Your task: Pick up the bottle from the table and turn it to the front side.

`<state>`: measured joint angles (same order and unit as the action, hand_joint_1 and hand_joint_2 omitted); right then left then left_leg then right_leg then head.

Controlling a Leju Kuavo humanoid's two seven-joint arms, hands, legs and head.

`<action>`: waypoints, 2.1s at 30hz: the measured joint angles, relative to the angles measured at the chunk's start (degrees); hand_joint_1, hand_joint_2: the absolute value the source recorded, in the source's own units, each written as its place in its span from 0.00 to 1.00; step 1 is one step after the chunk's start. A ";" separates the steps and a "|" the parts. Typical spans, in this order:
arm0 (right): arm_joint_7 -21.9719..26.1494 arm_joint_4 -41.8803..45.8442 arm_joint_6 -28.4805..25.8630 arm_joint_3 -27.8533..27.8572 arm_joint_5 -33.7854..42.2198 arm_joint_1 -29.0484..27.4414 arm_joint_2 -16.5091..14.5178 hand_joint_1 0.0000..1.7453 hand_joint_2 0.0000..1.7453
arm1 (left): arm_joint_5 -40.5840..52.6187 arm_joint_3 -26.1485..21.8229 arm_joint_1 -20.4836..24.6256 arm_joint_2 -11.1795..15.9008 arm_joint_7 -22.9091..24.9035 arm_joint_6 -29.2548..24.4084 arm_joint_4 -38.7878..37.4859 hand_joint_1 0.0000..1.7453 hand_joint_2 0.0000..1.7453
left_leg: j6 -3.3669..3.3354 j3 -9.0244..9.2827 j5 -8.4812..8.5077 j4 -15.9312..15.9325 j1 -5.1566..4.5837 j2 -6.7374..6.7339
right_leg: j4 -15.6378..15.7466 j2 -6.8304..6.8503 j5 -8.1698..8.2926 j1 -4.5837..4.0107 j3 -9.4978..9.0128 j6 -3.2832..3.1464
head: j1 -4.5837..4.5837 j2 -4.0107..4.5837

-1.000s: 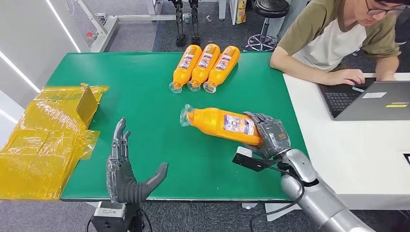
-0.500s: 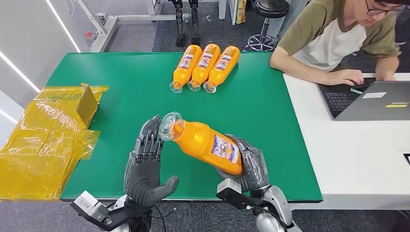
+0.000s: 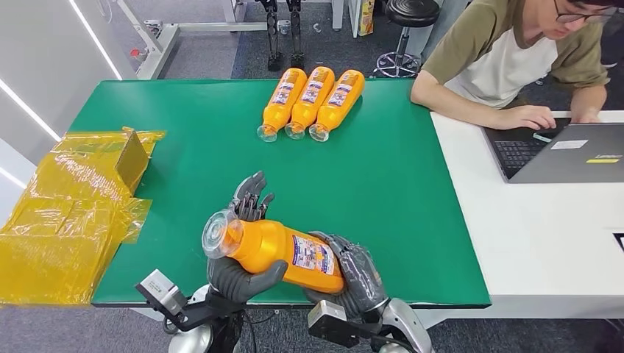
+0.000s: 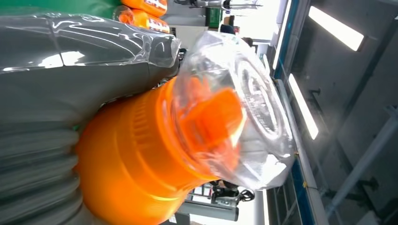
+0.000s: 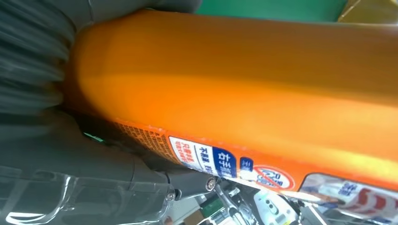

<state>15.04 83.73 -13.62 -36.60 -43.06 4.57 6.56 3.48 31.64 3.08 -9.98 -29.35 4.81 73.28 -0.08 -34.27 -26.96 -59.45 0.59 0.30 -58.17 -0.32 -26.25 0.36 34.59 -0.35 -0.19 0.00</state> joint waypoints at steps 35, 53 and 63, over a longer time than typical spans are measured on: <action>4.36 -1.00 -10.42 1.58 5.35 -1.56 -4.19 0.00 1.00 | 3.51 0.02 3.59 0.46 1.10 -10.51 -4.32 1.00 1.00 | 0.00 0.00 0.00 0.00 0.00 -0.02 | 0.00 -0.02 0.00 0.00 0.02 0.00 | 0.01 0.00; 5.02 6.89 -11.14 2.22 8.95 -5.00 -8.18 0.00 1.00 | 76.85 -11.03 10.05 9.11 27.62 -31.91 -2.61 1.00 1.00 | 0.10 0.04 0.06 0.02 0.03 -0.10 | -0.09 -0.13 0.02 -0.01 0.03 -0.05 | -0.01 0.00; 7.14 8.89 -10.82 2.33 11.50 -5.27 -8.49 0.00 1.00 | 77.57 -12.32 26.38 19.13 24.78 -23.75 -21.45 1.00 1.00 | 0.26 0.08 0.19 0.02 0.04 -0.10 | -0.14 -0.15 0.09 -0.02 0.04 -0.14 | -0.01 0.00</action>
<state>22.17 92.62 -24.45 -34.27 -31.56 -0.70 -1.93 81.05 19.33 29.46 9.15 -4.57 -18.94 51.83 0.18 -34.20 -26.76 -59.43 0.63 0.20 -58.32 -0.47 -26.16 0.34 34.64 -0.49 -0.19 0.00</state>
